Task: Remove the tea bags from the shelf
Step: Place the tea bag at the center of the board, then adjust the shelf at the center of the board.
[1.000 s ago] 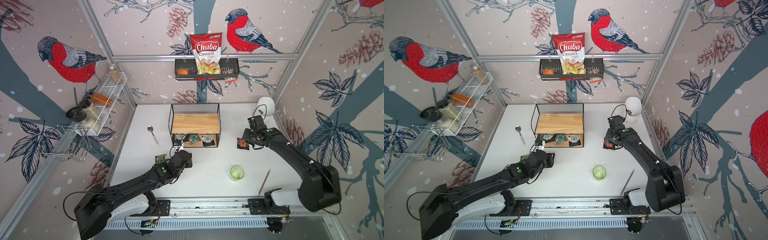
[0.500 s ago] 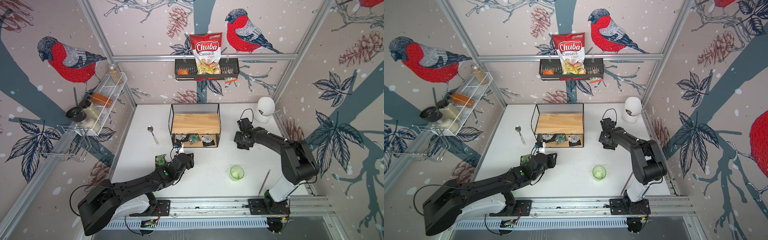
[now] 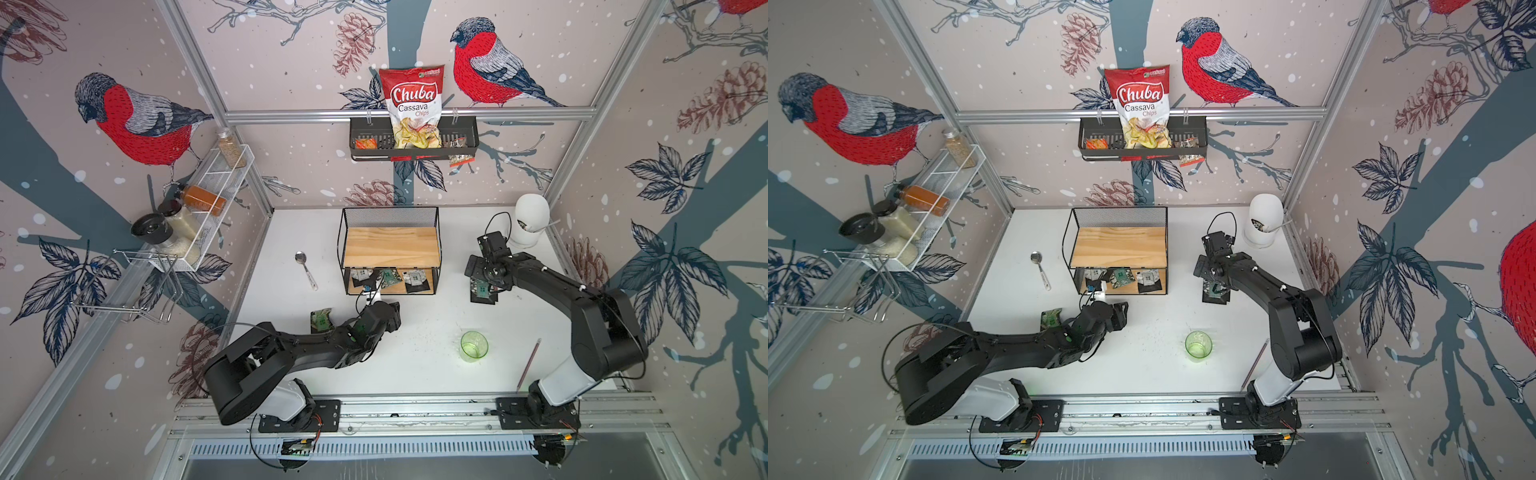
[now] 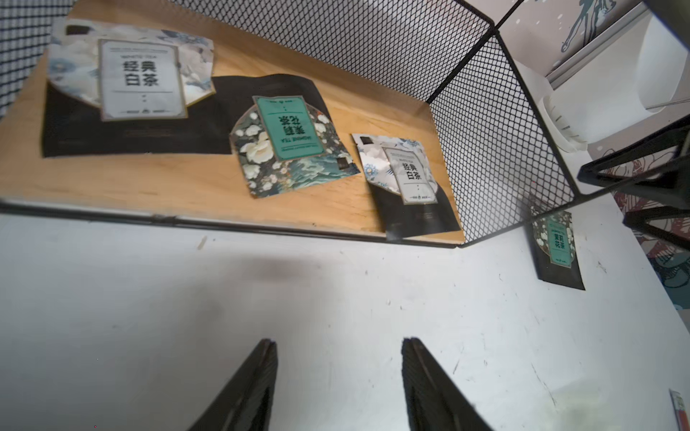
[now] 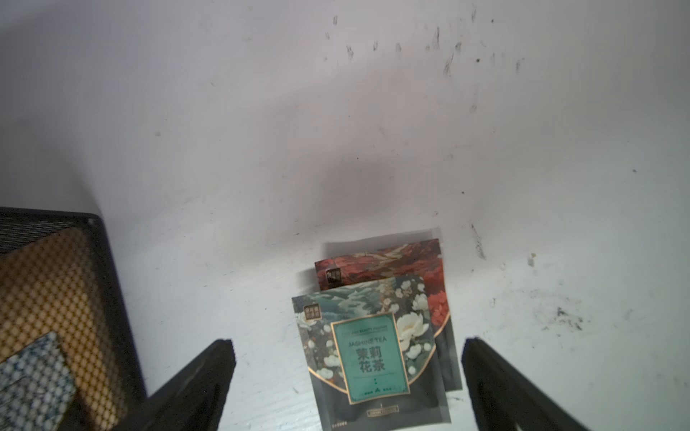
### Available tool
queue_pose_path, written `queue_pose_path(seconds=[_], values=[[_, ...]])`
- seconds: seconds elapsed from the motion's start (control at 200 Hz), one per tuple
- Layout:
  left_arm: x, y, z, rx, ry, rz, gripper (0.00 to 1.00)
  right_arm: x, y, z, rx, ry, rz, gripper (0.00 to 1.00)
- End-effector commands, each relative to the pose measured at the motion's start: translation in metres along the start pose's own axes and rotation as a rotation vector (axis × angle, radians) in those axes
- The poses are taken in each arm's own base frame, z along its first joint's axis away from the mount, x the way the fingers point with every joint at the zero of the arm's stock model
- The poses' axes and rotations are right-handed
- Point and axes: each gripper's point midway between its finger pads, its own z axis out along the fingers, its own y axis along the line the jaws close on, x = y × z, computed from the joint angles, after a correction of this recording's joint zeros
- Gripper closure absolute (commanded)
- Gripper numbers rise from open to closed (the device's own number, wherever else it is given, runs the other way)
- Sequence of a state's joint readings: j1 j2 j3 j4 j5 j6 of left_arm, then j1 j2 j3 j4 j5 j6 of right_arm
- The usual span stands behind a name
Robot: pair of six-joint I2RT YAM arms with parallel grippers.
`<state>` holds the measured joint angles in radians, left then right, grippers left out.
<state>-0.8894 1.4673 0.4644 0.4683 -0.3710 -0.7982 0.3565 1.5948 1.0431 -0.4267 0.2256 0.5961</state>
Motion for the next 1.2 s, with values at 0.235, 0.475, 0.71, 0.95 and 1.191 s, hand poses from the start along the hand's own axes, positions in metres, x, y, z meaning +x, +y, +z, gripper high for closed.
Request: queue_pose_path(seconds=[0.235,0.475,0.71,0.95,1.191], values=[[-0.015,0.005,0.012,-0.089,-0.047,-0.003,0.42,0.011,0.011,-0.054,-0.021,-0.087,-0.002,0.00],[-0.021,0.027,-0.003,-0.133,0.010,0.013,0.44,0.054,0.058,-0.105,-0.146,-0.167,-0.034,0.06],[-0.020,0.049,-0.026,-0.144,-0.006,-0.023,0.44,0.112,0.118,-0.121,-0.227,-0.172,-0.158,0.07],[-0.029,0.062,-0.036,-0.148,-0.003,-0.021,0.45,0.145,0.176,-0.078,-0.218,-0.103,-0.288,0.05],[-0.029,0.088,-0.049,-0.164,0.014,-0.075,0.46,0.126,0.198,-0.039,-0.179,-0.139,-0.340,0.01]])
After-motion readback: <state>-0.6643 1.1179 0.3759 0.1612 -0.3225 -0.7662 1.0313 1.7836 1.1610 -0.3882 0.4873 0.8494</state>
